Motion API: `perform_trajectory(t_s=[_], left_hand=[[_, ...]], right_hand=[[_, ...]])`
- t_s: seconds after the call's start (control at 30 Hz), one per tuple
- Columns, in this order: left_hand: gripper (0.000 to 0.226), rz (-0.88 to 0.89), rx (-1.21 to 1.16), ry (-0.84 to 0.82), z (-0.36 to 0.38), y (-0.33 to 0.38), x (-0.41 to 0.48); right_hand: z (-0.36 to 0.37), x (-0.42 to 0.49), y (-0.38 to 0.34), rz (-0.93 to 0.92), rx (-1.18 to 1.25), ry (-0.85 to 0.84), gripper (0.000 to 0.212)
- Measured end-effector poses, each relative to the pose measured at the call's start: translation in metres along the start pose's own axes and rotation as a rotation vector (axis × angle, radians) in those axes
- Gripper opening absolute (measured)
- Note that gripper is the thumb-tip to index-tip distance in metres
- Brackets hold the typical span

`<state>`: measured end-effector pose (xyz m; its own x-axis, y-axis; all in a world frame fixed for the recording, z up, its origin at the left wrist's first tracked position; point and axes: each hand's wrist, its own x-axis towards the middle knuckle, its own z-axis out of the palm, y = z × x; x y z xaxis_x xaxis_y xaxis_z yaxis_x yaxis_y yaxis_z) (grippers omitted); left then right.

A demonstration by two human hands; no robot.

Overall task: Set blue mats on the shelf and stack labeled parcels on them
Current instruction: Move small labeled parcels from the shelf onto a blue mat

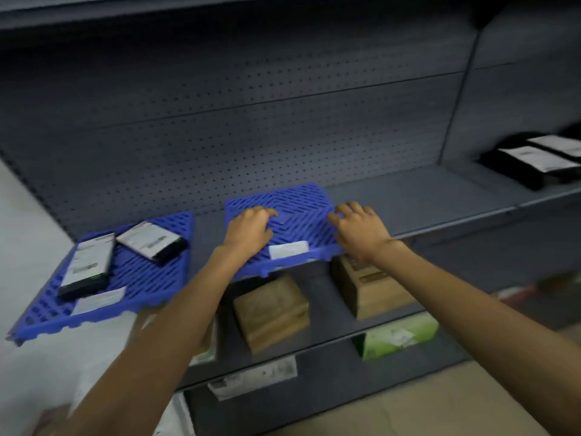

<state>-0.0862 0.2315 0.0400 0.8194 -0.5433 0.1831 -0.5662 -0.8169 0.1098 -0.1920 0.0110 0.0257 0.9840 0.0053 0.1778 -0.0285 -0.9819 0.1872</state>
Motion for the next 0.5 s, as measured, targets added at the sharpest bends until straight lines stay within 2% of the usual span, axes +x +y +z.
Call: perform_trajectory(t_s=[0.27,0.5], left_hand=[[0.046,0.253,-0.032,-0.02,0.039,0.264,0.028],[0.037,0.512,-0.083,-0.037,0.08,0.463,0.046]], right_hand=[[0.002,-0.171,0.208,0.27,-0.081,-0.083,0.046],[0.025,-0.302,0.338,0.513,-0.056,-0.134,0.048]])
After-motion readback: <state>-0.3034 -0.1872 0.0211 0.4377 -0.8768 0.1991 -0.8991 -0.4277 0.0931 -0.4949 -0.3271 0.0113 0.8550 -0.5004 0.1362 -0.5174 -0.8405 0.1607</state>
